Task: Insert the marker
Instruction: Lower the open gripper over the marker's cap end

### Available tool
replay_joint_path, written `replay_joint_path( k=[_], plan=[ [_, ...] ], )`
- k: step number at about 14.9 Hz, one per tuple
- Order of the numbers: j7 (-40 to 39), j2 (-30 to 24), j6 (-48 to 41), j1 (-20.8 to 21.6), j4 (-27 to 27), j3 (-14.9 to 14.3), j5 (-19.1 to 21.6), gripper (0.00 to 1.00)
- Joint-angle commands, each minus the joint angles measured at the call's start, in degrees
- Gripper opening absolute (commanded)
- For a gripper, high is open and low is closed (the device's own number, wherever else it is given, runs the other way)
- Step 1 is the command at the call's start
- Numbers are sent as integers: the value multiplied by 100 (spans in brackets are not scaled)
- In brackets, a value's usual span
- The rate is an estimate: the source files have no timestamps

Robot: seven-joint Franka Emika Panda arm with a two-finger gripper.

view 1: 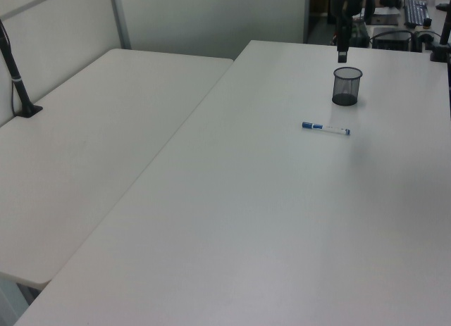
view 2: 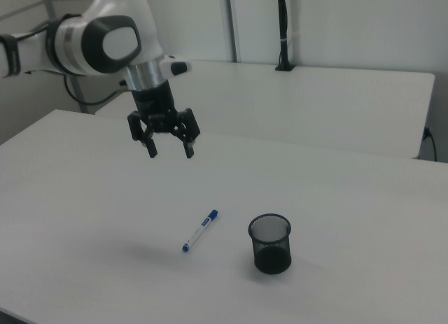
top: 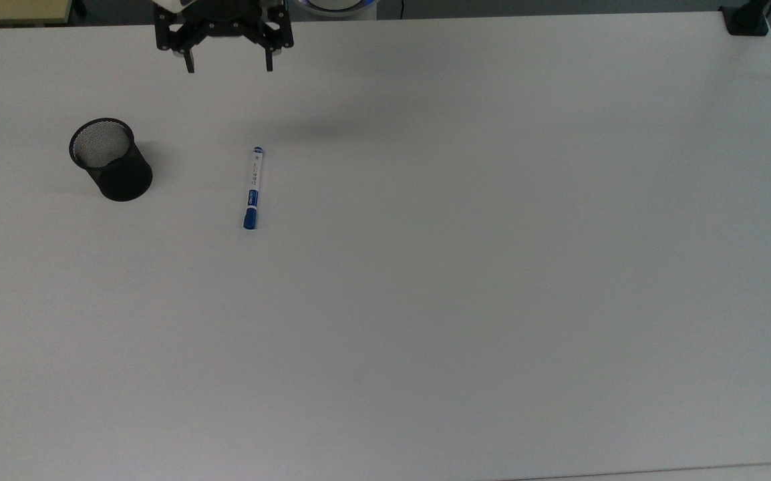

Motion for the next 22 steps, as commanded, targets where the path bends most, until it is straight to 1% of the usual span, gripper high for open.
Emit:
replay_joint_path(
  k=[1, 2, 5, 8, 9, 11, 12, 13, 16, 19, 22],
  plan=[
    [-177, 409, 340, -155, -65, 7, -285, 100],
    [-177, 568, 436, -164, -48, 7, -478, 100],
    [94, 902, 1068, -252, -117, 7, -507, 100],
    [419, 1158, 1787, -331, -301, 7, -489, 94],
    [664, 1185, 2051, -357, -442, 7, -489, 94],
    [1165, 1246, 2605, -349, -705, 15, -480, 90],
    [1567, 1307, 2869, -323, -846, 15, -480, 90],
    [1754, 1360, 2958, -314, -882, 15, -480, 89],
    [1940, 1571, 3143, -296, -900, 33, -480, 84],
    [2186, 1799, 3494, -252, -891, 59, -480, 84],
    [2310, 1896, 3697, -252, -882, 77, -472, 84]
  ],
)
